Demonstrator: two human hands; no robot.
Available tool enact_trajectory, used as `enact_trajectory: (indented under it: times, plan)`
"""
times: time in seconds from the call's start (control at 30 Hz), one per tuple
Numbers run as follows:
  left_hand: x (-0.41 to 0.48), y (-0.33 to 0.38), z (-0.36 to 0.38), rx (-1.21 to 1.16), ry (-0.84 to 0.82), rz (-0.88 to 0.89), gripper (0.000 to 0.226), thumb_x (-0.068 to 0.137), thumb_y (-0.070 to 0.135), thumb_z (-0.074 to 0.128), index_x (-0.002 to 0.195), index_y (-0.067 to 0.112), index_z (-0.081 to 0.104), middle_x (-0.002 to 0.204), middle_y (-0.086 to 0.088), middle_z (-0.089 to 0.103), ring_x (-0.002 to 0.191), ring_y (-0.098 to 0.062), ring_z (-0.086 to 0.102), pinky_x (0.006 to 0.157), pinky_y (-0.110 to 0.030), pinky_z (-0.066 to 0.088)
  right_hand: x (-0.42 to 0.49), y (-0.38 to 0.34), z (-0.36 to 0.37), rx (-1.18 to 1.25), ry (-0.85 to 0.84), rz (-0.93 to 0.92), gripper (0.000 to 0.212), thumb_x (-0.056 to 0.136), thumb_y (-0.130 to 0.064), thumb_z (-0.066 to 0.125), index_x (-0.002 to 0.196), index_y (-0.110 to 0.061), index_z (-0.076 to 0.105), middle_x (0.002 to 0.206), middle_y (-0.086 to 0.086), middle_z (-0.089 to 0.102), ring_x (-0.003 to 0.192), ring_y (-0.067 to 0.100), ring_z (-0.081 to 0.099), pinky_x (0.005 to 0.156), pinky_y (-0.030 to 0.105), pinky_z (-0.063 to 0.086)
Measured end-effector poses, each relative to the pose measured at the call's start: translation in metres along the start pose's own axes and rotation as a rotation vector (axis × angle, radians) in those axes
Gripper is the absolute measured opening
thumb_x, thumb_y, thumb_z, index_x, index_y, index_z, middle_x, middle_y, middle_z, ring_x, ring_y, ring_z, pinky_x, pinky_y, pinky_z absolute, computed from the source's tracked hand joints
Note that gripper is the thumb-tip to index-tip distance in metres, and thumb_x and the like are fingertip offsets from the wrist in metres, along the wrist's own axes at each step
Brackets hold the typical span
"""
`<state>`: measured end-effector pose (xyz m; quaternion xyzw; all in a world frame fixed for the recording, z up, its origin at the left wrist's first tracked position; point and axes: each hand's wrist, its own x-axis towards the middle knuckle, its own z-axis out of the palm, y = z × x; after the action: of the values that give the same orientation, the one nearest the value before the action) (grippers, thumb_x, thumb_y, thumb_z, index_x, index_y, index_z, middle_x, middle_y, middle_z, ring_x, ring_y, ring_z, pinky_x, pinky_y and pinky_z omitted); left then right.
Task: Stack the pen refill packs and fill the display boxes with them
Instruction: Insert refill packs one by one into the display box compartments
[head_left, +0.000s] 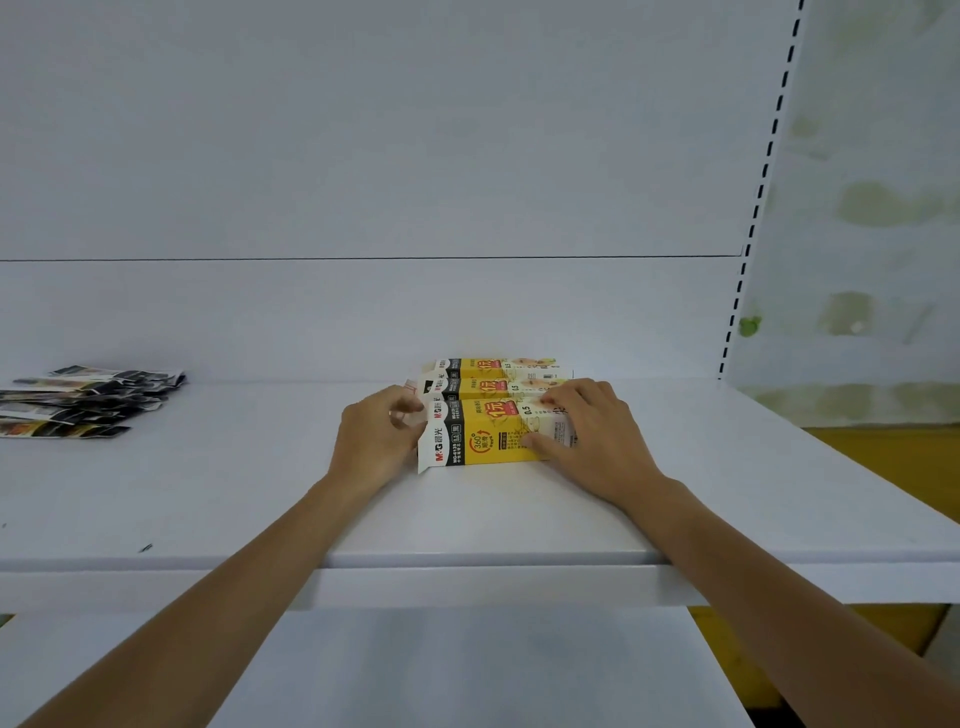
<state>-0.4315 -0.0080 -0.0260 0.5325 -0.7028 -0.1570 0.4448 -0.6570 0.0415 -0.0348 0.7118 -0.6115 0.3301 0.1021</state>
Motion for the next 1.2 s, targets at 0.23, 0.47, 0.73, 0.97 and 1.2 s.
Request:
enact_trajectory:
  times: [0.23, 0.47, 0.73, 0.97, 1.2]
  plan:
    - [-0.01, 0.004, -0.005, 0.207, -0.365, 0.101, 0.03, 0.094, 0.01, 0.041, 0.109, 0.015, 0.066, 0.098, 0.0, 0.061, 0.087, -0.015, 0.051, 0.061, -0.014, 0.036, -0.001, 0.001, 0.0, 0.029, 0.023, 0.011, 0.047, 0.078, -0.046, 0.066, 0.115, -0.019, 0.057, 0.119, -0.003, 0.049, 0.113, 0.014, 0.041, 0.091, 0.023, 0.029]
    - [-0.016, 0.001, -0.009, 0.083, -0.076, 0.121, 0.011, 0.088, 0.017, 0.055, 0.083, 0.025, 0.061, 0.085, 0.012, 0.064, 0.087, -0.013, 0.062, 0.077, -0.029, 0.048, -0.001, -0.002, 0.002, 0.0, 0.028, 0.049, 0.051, 0.079, -0.05, 0.063, 0.119, -0.019, 0.056, 0.121, -0.003, 0.049, 0.115, 0.015, 0.04, 0.094, 0.027, 0.035]
    - [-0.023, -0.004, -0.03, 0.375, -0.046, 0.149, 0.036, 0.077, 0.045, 0.066, 0.106, 0.024, 0.059, 0.109, 0.007, 0.059, 0.101, -0.015, 0.053, 0.084, -0.03, 0.04, 0.015, -0.028, -0.004, -0.194, -0.041, 0.09, 0.066, 0.078, -0.061, 0.054, 0.13, -0.021, 0.047, 0.137, -0.001, 0.041, 0.13, 0.02, 0.03, 0.111, 0.05, 0.017]
    - [-0.024, -0.068, -0.124, 0.357, 0.039, 0.012, 0.032, 0.082, 0.041, 0.064, 0.109, 0.026, 0.058, 0.105, 0.012, 0.058, 0.096, -0.008, 0.054, 0.077, -0.026, 0.037, 0.087, -0.14, 0.03, 0.096, 0.069, -0.143, 0.052, 0.087, -0.033, 0.056, 0.135, -0.015, 0.043, 0.141, 0.003, 0.04, 0.131, 0.022, 0.03, 0.102, 0.035, 0.027]
    - [-0.018, -0.18, -0.261, 0.433, 0.156, -0.15, 0.024, 0.083, 0.025, 0.066, 0.106, 0.019, 0.064, 0.107, 0.002, 0.064, 0.088, -0.012, 0.057, 0.087, -0.032, 0.047, 0.142, -0.293, 0.105, 0.26, 0.039, -0.319, 0.051, 0.088, -0.028, 0.056, 0.135, -0.014, 0.041, 0.139, 0.005, 0.04, 0.126, 0.023, 0.034, 0.099, 0.036, 0.031]
